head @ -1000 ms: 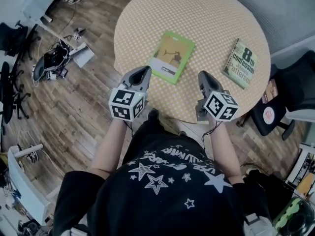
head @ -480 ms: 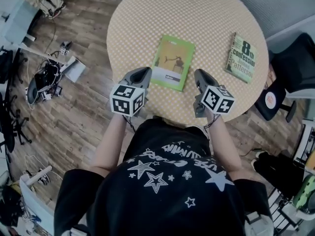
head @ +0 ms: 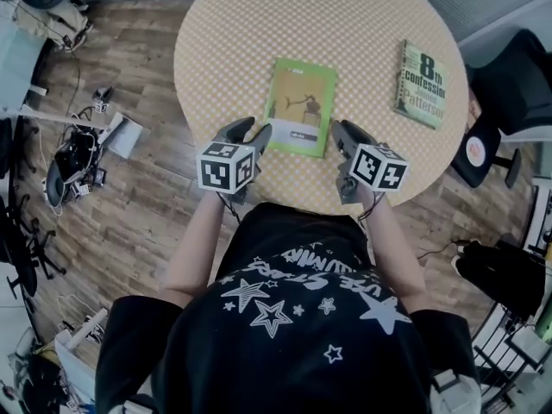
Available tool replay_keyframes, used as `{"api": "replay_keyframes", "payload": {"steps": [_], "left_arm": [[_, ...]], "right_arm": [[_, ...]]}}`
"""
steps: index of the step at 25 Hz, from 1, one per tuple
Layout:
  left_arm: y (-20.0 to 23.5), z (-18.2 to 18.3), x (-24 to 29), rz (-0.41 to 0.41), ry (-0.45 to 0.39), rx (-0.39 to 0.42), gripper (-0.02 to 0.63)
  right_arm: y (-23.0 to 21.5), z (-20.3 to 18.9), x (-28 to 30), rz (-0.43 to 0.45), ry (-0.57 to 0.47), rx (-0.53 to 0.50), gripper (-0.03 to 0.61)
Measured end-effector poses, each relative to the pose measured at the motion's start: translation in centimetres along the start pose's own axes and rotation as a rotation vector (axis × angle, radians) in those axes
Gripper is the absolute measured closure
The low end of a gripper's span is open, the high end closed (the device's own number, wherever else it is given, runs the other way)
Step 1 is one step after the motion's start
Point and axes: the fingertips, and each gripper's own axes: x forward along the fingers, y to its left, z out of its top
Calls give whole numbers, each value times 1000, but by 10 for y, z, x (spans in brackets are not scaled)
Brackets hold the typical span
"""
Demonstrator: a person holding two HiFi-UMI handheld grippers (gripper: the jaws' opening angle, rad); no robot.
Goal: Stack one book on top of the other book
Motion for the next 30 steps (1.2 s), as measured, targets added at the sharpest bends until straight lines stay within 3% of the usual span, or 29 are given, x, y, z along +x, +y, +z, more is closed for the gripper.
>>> {"api": "replay_keyframes", "payload": {"steps": [3, 10, 23, 30], "left_arm": [[1, -7, 5, -17, 33, 3, 432], [1, -22, 23, -75, 112, -8, 319], [-4, -40, 52, -101, 218, -48, 310], [-5, -43, 56, -116, 226, -81, 310]], "right_arm": [[1, -5, 3, -10, 17, 7, 463], [7, -26, 12, 14, 75, 45, 394], [3, -49, 29, 19, 170, 89, 376], [6, -51, 36, 23, 193, 75, 376]]}}
